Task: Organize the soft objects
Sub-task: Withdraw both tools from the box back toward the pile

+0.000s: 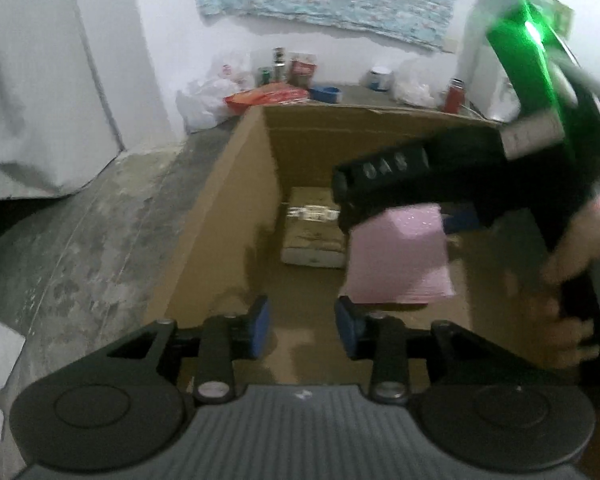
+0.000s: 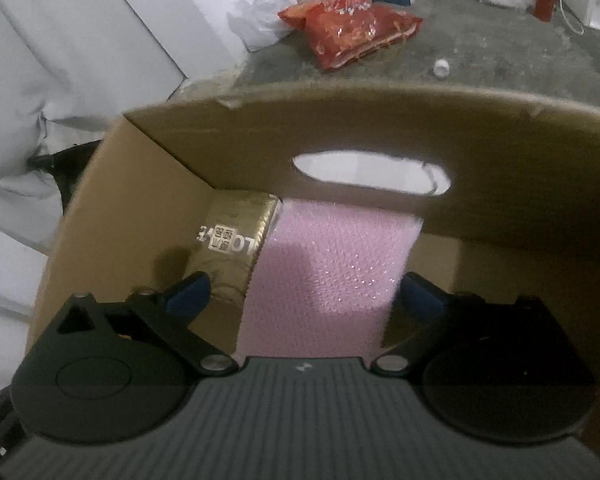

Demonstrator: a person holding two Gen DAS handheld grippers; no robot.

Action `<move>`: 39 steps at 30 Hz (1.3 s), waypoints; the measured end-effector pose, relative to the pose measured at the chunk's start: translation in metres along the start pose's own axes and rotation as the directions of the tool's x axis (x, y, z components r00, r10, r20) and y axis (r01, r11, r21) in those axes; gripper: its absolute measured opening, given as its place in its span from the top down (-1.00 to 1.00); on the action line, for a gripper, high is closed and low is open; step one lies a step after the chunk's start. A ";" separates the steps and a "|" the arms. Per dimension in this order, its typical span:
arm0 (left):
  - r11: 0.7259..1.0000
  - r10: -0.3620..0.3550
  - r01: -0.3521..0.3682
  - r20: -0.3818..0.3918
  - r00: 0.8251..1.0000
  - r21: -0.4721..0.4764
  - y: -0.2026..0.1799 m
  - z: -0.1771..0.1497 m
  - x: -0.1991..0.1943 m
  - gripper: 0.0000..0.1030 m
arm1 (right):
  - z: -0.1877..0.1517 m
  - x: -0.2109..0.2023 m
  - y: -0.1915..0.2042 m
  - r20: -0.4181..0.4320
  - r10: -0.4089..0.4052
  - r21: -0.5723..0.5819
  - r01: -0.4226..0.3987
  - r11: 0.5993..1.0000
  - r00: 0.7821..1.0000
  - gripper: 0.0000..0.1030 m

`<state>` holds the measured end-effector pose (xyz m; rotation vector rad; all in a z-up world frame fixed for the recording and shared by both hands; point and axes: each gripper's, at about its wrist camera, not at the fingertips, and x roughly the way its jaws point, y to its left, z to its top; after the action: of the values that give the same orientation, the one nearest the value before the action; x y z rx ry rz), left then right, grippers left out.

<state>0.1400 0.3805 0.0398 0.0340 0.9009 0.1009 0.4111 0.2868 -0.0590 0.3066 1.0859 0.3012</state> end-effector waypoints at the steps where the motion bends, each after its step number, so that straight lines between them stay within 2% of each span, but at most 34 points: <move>1: 1.000 -0.015 0.016 -0.002 1.000 0.015 -0.002 0.000 0.002 0.27 | 0.001 -0.005 0.000 0.005 -0.010 -0.004 0.010 1.000 1.000 -0.98; 3: 0.997 -0.071 0.071 -0.016 0.997 0.014 -0.007 0.001 0.005 0.28 | 0.003 -0.016 -0.001 0.000 -0.038 -0.008 0.038 0.999 0.999 -0.98; 6: 0.988 -0.151 0.150 -0.048 0.987 -0.040 -0.008 0.002 0.017 0.44 | 0.010 -0.030 -0.011 -0.023 -0.044 -0.018 0.044 0.999 0.999 -0.95; 8: 0.985 -0.162 0.157 -0.068 0.984 -0.079 -0.011 0.006 0.031 0.71 | 0.014 -0.045 -0.018 0.004 -0.046 -0.064 0.046 0.997 0.999 -0.68; 9: 0.982 -0.174 0.167 -0.078 0.982 -0.088 -0.014 0.008 0.037 0.73 | 0.015 -0.051 -0.020 0.025 -0.057 -0.089 0.059 0.994 0.998 -0.50; 11: 0.976 -0.202 0.191 -0.098 0.975 -0.105 -0.025 0.012 0.049 0.75 | 0.020 -0.057 -0.029 0.032 -0.074 -0.101 0.077 0.992 0.997 -0.42; 13: 0.975 -0.206 0.194 -0.107 0.973 -0.106 -0.035 0.017 0.060 0.78 | 0.023 -0.057 -0.038 0.013 -0.058 -0.077 0.059 0.995 0.998 -0.27; 15: 0.979 -0.181 0.168 -0.114 0.977 -0.112 -0.041 0.022 0.071 0.78 | 0.021 -0.054 -0.042 0.001 -0.053 -0.070 0.053 0.996 0.999 -0.23; 19: 0.970 -0.186 0.165 -0.109 0.977 -0.176 -0.034 0.026 0.072 0.71 | 0.012 -0.054 -0.043 0.013 -0.021 -0.077 0.022 0.997 1.000 -0.20; 21: 0.974 -0.161 0.138 -0.117 0.980 -0.182 -0.031 0.022 0.061 0.55 | 0.009 -0.065 -0.045 0.010 0.018 -0.066 -0.018 0.998 1.000 -0.22; 22: 0.979 -0.150 0.130 -0.120 0.981 -0.159 -0.031 0.019 0.052 0.42 | 0.007 -0.073 -0.046 0.017 0.044 -0.060 -0.043 0.997 0.999 -0.22; 24: 0.990 -0.129 0.119 -0.151 0.980 -0.074 -0.039 0.007 0.035 0.37 | 0.003 -0.093 -0.047 0.033 0.077 -0.092 -0.074 0.993 0.996 -0.22; 27: 0.992 -0.117 0.125 -0.241 0.963 0.017 -0.057 -0.021 0.016 0.37 | -0.011 -0.118 -0.046 0.046 0.099 -0.168 -0.090 0.982 0.994 -0.23; 31: 0.986 -0.142 0.165 -0.337 0.931 0.041 -0.079 -0.057 -0.005 0.37 | -0.035 -0.133 -0.050 0.042 0.077 -0.223 -0.066 0.973 0.996 -0.24; 33: 0.983 -0.158 0.181 -0.349 0.924 0.036 -0.090 -0.072 -0.017 0.37 | -0.047 -0.138 -0.048 0.067 0.048 -0.277 -0.028 0.960 0.997 -0.24; 35: 0.979 -0.177 0.199 -0.340 0.924 0.031 -0.100 -0.084 -0.031 0.42 | -0.056 -0.143 -0.044 0.068 0.055 -0.303 -0.032 0.952 0.996 -0.23; 36: 0.976 -0.194 0.217 -0.339 0.921 0.031 -0.106 -0.088 -0.037 0.59 | -0.060 -0.146 -0.044 0.069 0.056 -0.306 -0.032 0.952 0.996 -0.21; 37: 0.973 -0.203 0.228 -0.334 0.920 0.040 -0.115 -0.091 -0.044 0.85 | -0.063 -0.148 -0.043 0.069 0.056 -0.306 -0.033 0.951 0.996 -0.20; 39: 0.970 -0.199 0.232 -0.320 0.926 0.068 -0.127 -0.095 -0.055 0.88 | -0.070 -0.154 -0.042 0.072 0.055 -0.296 -0.032 0.955 0.996 -0.18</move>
<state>0.0407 0.2470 0.0149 0.0162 1.2201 -0.1525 0.2849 0.1953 0.0194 0.0747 0.9413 0.4810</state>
